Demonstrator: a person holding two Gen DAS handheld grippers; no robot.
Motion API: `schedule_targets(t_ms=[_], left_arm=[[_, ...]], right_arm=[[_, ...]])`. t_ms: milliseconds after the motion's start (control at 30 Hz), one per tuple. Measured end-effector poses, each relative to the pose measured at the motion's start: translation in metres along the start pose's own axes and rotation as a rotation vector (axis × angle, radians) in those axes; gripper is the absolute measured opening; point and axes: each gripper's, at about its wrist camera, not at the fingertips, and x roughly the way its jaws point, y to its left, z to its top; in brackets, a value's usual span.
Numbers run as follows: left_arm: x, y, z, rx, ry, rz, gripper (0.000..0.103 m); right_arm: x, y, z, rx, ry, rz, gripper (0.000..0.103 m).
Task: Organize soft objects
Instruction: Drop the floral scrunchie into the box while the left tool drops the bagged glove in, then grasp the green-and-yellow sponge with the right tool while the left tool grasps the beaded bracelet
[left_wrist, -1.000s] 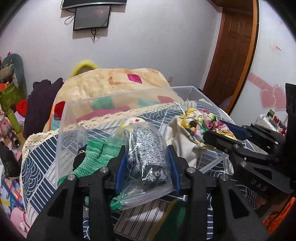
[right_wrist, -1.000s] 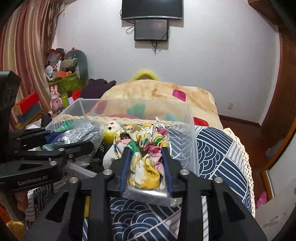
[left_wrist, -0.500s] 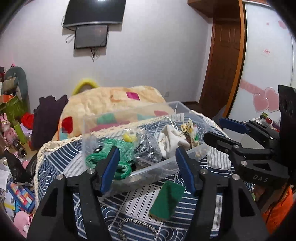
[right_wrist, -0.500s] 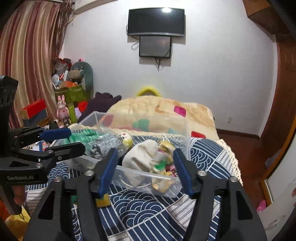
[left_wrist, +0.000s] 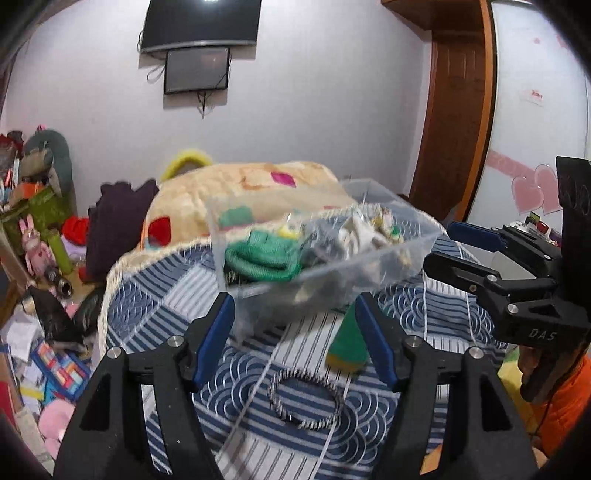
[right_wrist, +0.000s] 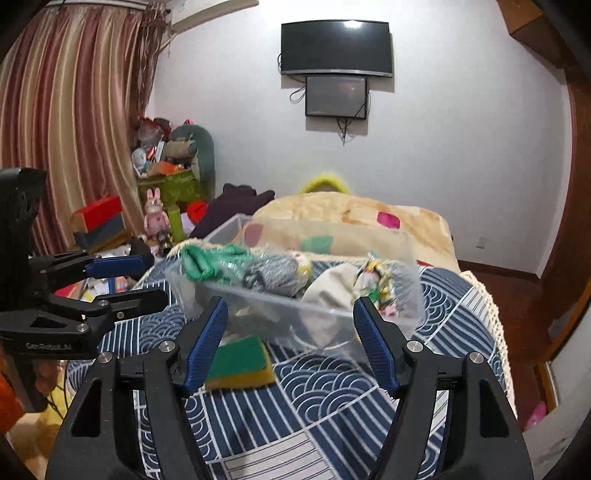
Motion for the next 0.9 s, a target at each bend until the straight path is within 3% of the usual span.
schedule_targets(t_ms=[100,200,367,667,733,833,900], left_arm=[[0.005,0.006,-0.016,-0.022,0.035,0.003,0.067],[0.011,0.01,-0.032,-0.029,0.063,0.015,0.067],[0.019,0.017,-0.052,-0.061,0.098,0.004,0.064],[0.045,0.018,-0.07,-0.078,0.201,-0.058,0.032],[0.044,0.016,-0.071,-0.066,0.182,-0.045,0.03],[0.044,0.012,-0.074,-0.062,0.174,-0.044,0.017],[0.043,0.009,-0.075,-0.062,0.173,-0.045,0.006]], right_arm=[[0.006,0.006,-0.012,0.004,0.024,0.023,0.069],[0.014,0.013,-0.021,0.005,0.047,0.032,0.081],[0.027,0.022,-0.03,-0.01,0.097,0.066,0.081],[0.056,0.031,-0.041,0.006,0.209,0.123,0.081],[0.06,0.031,-0.042,0.005,0.219,0.112,0.081],[0.067,0.031,-0.044,0.008,0.237,0.098,0.081],[0.068,0.03,-0.046,0.017,0.239,0.104,0.071]])
